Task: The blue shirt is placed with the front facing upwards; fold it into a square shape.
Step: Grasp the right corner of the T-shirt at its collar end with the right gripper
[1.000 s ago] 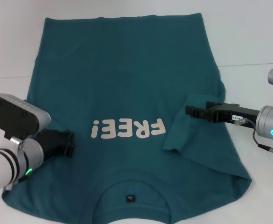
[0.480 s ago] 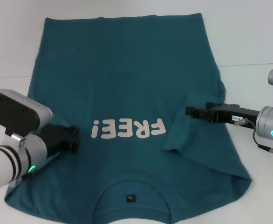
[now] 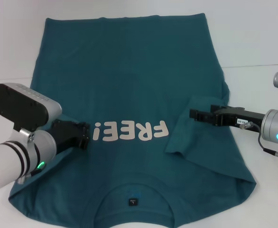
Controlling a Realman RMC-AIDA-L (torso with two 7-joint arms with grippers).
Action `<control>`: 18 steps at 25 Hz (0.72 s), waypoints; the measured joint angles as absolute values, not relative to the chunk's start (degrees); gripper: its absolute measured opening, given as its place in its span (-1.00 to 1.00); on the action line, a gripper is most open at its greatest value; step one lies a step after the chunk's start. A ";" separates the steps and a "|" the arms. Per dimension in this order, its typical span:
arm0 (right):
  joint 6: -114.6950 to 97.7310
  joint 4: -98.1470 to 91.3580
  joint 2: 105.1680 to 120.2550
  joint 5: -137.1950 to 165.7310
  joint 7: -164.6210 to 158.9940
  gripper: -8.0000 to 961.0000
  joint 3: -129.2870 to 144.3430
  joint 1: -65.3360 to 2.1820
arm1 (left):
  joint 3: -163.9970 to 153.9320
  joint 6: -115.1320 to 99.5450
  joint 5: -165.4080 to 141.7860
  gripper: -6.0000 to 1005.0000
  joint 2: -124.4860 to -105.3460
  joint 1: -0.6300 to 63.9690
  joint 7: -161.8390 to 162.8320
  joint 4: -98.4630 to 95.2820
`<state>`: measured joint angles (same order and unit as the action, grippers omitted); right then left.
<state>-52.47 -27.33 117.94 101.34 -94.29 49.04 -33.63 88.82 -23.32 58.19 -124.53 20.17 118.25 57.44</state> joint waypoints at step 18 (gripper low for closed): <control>-52.49 -27.95 118.02 101.34 -94.31 0.96 49.04 -33.28 | 88.19 -22.02 58.18 -0.90 -124.53 22.35 118.39 54.04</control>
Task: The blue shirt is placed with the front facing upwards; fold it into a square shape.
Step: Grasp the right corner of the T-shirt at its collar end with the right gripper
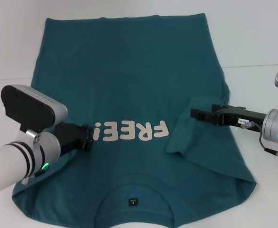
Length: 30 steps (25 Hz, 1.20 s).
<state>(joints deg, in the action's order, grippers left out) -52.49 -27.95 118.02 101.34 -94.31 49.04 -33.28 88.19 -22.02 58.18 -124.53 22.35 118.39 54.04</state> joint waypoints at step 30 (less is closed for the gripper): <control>-56.02 -32.15 116.34 105.08 -97.94 0.96 49.59 -33.12 | 120.86 -54.37 63.75 0.49 -123.51 29.76 132.35 57.80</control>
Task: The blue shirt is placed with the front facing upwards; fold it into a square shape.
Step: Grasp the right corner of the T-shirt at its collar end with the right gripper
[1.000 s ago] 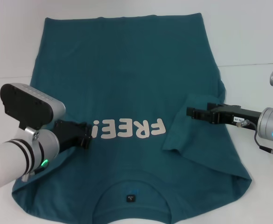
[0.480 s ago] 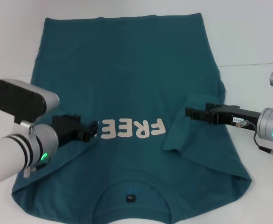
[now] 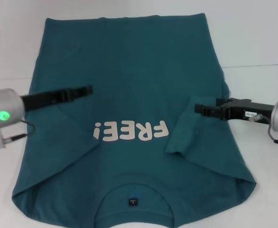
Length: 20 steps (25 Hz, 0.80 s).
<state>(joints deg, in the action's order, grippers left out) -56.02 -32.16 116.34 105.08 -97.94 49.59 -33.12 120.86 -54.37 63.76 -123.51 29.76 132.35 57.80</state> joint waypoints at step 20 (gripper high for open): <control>-79.18 -52.02 112.06 130.93 -133.60 0.96 47.54 -32.58 | 144.43 -78.21 67.10 0.58 -120.09 21.87 115.86 48.54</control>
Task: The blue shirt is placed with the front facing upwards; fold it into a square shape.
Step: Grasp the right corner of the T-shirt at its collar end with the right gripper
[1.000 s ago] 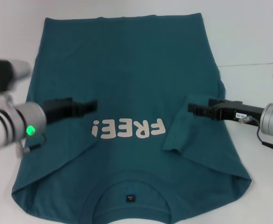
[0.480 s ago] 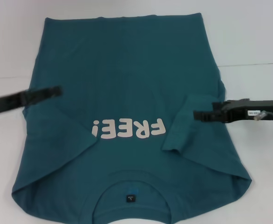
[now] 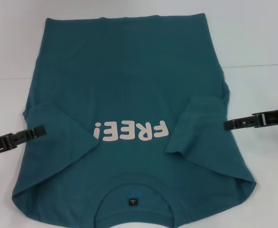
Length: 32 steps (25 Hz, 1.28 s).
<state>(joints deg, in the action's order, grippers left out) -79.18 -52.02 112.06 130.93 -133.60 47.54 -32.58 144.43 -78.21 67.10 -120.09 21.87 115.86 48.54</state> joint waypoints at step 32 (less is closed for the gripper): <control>-94.85 -45.63 108.63 143.46 -161.59 0.86 41.01 -34.05 | 144.93 -79.33 67.24 0.58 -119.94 27.97 117.00 50.10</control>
<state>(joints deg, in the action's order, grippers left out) -94.85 -45.63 108.63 143.46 -161.59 41.01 -34.05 144.93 -79.33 67.24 -119.94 27.97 117.00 50.10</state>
